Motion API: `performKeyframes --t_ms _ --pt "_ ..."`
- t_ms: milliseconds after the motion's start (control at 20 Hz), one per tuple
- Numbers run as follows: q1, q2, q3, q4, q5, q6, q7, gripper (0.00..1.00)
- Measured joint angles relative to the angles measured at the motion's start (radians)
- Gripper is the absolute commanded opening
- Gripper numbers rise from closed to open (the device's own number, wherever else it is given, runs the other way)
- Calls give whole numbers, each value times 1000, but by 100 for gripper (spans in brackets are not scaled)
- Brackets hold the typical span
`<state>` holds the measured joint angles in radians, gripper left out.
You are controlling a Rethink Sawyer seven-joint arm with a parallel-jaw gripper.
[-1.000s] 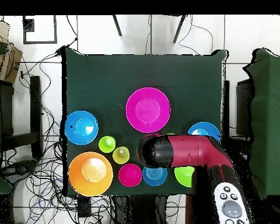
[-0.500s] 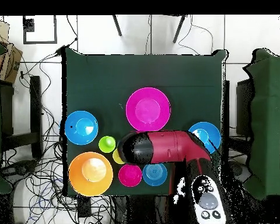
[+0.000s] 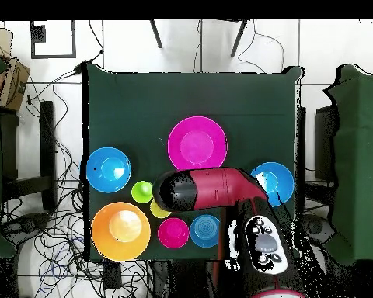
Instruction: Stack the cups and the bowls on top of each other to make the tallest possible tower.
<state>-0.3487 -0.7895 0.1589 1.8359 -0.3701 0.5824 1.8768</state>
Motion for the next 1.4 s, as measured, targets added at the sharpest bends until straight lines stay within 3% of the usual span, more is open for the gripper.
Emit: performKeyframes --t_ms 350,700,1400 --pt "-22 110 0 -70 0 -64 0 0" --pt "-24 168 2 -119 0 -65 0 0" --pt "-23 221 7 -165 0 -65 0 0"
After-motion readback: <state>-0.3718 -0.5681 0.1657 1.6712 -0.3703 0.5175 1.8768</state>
